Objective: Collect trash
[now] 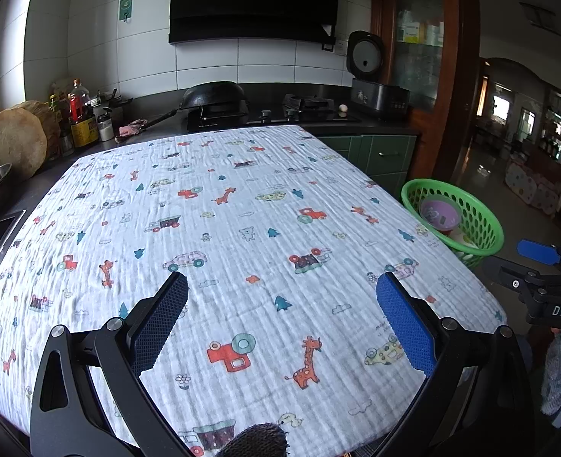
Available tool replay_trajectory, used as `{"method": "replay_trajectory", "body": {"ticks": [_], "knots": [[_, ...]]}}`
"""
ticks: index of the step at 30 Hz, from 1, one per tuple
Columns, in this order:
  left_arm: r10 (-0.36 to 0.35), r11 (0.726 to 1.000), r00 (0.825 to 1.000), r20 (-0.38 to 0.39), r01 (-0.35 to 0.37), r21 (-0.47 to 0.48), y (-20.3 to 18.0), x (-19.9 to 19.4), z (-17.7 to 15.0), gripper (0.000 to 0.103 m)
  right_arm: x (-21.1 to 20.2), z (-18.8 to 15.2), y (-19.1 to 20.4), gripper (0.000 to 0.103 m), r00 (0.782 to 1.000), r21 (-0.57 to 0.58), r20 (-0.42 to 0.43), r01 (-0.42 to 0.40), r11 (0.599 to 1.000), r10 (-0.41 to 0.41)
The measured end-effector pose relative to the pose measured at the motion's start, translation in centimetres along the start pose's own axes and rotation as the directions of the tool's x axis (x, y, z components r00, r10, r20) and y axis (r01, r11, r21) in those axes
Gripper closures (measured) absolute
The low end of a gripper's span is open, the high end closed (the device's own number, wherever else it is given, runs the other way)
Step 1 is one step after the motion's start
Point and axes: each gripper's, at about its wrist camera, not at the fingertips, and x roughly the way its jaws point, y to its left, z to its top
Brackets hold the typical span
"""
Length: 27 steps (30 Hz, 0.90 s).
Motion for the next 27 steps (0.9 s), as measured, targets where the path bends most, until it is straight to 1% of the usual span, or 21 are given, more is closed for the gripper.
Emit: {"method": "replay_trajectory", "body": {"ticks": [10, 15, 27], "knots": [[-0.001, 1.000, 1.000, 0.004, 0.001, -0.001, 0.09, -0.01, 0.07, 0.005, 0.16, -0.20, -0.06, 0.007, 1.000, -0.002, -0.001, 0.002, 1.000, -0.002], [-0.002, 1.000, 1.000, 0.022, 0.002, 0.009, -0.04, -0.16, 0.11, 0.005, 0.15, -0.23, -0.06, 0.007, 1.000, -0.005, -0.004, 0.000, 1.000, 0.000], [-0.006, 1.000, 1.000, 0.010, 0.006, 0.008, -0.28, 0.08, 0.07, 0.005, 0.11, -0.25, -0.06, 0.007, 1.000, -0.005, -0.003, 0.001, 1.000, -0.001]]}}
